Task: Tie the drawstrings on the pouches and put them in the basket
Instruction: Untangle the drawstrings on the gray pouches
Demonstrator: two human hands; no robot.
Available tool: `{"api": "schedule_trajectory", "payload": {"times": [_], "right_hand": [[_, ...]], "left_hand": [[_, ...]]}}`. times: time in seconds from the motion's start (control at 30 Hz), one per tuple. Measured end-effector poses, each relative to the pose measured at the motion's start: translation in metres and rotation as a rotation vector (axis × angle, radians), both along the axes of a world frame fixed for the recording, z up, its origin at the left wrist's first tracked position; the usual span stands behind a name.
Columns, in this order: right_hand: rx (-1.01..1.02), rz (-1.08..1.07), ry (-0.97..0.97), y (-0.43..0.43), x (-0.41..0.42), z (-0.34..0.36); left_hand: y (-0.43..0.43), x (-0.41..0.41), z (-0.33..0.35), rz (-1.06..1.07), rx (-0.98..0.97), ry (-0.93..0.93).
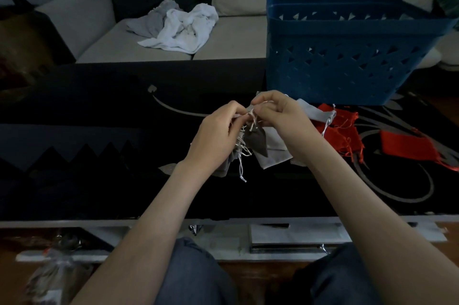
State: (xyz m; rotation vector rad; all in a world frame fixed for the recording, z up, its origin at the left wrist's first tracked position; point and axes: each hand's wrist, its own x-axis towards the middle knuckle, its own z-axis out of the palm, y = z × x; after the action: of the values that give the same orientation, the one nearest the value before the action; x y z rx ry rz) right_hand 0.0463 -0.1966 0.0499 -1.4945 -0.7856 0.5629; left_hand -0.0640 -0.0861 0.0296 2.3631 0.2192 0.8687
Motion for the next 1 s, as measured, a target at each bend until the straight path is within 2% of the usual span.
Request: {"api": "schedule_trajectory", "payload": {"times": [0.13,0.23,0.37,0.5,0.73,0.93,1.0], "right_hand": [[0.025,-0.010,0.016,0.000,-0.001,-0.001],[0.029,-0.061,-0.058,0.001,-0.002,-0.001],[-0.009,-0.084,-0.267,0.001,-0.001,-0.001],[-0.163,-0.108,-0.508,0.002,0.005,-0.008],[-0.303,-0.331,-0.744,-0.005,0.022,-0.014],[-0.295,-0.392,-0.768,-0.009,0.023,-0.014],[-0.345,-0.368,-0.778,-0.008,0.026,-0.020]], "left_hand": [[0.000,0.001,0.001,-0.005,-0.010,-0.009],[-0.001,0.000,0.000,0.003,-0.030,-0.025],[-0.003,0.000,0.003,0.010,-0.060,-0.038],[-0.003,0.000,0.002,0.034,-0.082,-0.022],[0.009,-0.004,-0.003,0.273,-0.245,0.060],[0.005,-0.005,0.001,0.307,-0.305,0.094],[0.004,-0.006,0.000,0.307,-0.252,0.131]]}}
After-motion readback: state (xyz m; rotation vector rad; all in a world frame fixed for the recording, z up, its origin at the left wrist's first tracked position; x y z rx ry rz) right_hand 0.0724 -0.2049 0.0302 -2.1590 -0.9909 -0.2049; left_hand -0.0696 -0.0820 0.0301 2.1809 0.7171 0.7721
